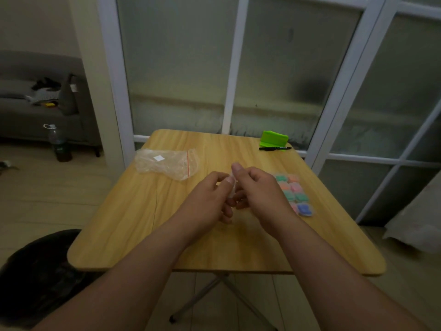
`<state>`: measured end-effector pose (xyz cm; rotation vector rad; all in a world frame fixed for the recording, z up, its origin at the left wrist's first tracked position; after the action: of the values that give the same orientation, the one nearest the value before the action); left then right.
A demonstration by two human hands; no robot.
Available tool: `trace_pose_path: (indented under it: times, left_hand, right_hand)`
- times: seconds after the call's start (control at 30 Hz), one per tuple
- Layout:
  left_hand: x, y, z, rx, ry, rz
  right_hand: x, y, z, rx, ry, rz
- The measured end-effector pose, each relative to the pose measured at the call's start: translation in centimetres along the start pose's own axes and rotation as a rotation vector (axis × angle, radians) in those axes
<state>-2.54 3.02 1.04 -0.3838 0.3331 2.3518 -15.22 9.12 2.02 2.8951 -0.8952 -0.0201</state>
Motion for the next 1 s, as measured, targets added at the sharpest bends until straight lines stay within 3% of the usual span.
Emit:
trace_pose_path:
  times: [0.27, 0.37, 0.47, 0.53, 0.73, 0.83, 0.9, 1.0]
  left_hand:
    - [1.6, 0.6, -0.4, 0.125, 0.209, 0.234]
    - [1.7, 0.5, -0.6, 0.111, 0.22, 0.326]
    - [1.2, 0.6, -0.3, 0.055, 0.114, 0.366]
    - [1.0, 0.8, -0.4, -0.038, -0.06, 0.321]
    - [1.1, 1.1, -1.1, -0.216, -0.383, 0.141]
    - [0.6, 1.2, -1.1, -0.276, -0.527, -0.108]
    - [0.2, 0.8, -0.7, -0.294, -0.605, -0.268]
    - [-0.1, 1.1, -0.9, -0.311, -0.662, -0.3]
  right_hand:
    - [1.1, 0.5, 1.2, -0.045, -0.119, 0.075]
    - [1.5, 0.7, 1.4, -0.103, -0.395, 0.058]
    - [1.3, 0.9, 1.5, -0.059, -0.225, 0.096]
    - [1.0, 1.0, 1.5, 0.015, -0.022, 0.132]
    - [0.2, 2.1, 0.4, -0.141, -0.213, 0.095]
    - [-0.5, 3.3, -0.2, -0.15, -0.184, 0.087]
    - [-0.5, 3.8, -1.1, -0.184, -0.242, 0.009]
    - [1.2, 3.9, -1.9, -0.145, -0.312, -0.209]
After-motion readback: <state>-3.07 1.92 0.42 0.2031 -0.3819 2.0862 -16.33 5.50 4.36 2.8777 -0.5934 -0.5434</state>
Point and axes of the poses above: each hand's wrist, its own y-axis towards the middle knuckle, its own x-axis out of the palm, z = x × y, the point moved 4 cm from there along y, towards the middle knuckle, and after that the axes turned 15 degrees about y, right-handed, at the moved point
